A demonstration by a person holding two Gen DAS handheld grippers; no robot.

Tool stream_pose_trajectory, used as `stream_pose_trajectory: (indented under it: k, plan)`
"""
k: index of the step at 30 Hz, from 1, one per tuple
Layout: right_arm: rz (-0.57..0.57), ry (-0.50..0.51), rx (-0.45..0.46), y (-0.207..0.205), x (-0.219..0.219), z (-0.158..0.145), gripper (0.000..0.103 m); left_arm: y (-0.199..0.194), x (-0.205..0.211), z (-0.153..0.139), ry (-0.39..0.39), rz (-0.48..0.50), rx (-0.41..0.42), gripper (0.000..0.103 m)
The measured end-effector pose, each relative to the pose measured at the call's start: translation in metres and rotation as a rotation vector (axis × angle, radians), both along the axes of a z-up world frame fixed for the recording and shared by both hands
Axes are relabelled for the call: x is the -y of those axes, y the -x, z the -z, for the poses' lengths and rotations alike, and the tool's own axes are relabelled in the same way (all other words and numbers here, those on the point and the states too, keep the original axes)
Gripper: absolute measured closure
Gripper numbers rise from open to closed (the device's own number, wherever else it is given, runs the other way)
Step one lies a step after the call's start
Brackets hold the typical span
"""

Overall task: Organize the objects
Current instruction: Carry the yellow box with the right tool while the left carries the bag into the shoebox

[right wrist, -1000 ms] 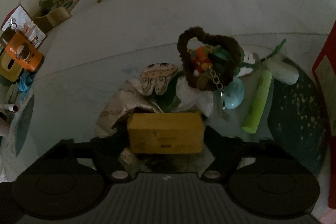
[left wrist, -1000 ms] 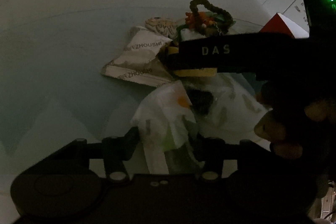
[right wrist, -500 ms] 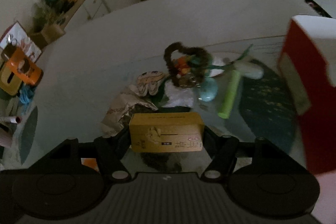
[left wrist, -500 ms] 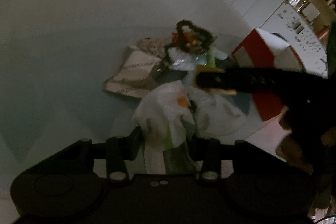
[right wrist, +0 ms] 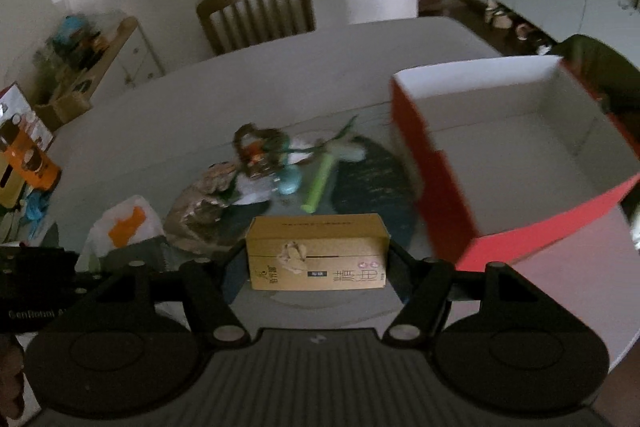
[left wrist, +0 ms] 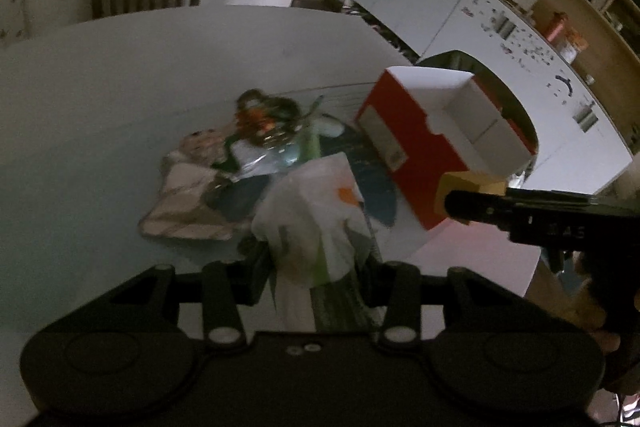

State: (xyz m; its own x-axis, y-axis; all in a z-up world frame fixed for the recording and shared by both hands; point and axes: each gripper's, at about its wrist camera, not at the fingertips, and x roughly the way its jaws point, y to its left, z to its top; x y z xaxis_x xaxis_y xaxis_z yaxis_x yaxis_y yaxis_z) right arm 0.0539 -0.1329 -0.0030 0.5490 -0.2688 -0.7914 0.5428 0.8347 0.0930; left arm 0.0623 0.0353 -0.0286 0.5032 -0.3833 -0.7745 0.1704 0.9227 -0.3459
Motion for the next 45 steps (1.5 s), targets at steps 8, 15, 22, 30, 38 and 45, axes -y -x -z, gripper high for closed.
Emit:
stream_pose_trajectory:
  k: [8,15,22,30,38,45]
  plan:
    - [0.072,0.018,0.034,0.036,0.052,-0.018,0.033,-0.028,0.056,-0.016,-0.003,0.058,0.012,0.06]
    - [0.07,0.058,0.022,0.059,0.121,-0.022,0.033,-0.059,0.127,-0.03,-0.018,0.067,0.04,0.06]
    - [0.066,0.086,0.011,0.066,0.192,-0.014,0.033,-0.098,0.189,-0.034,-0.028,0.052,0.037,0.06]
    - [0.002,0.094,-0.053,0.065,0.244,0.014,0.033,-0.143,0.247,-0.025,-0.106,0.043,0.011,0.059]
    - [-0.115,0.123,-0.147,0.055,0.264,0.043,0.033,-0.181,0.286,0.01,-0.177,0.048,-0.072,0.059]
    - [-0.181,0.113,-0.228,0.04,0.274,0.069,0.033,-0.203,0.307,0.036,-0.24,0.038,-0.104,0.059]
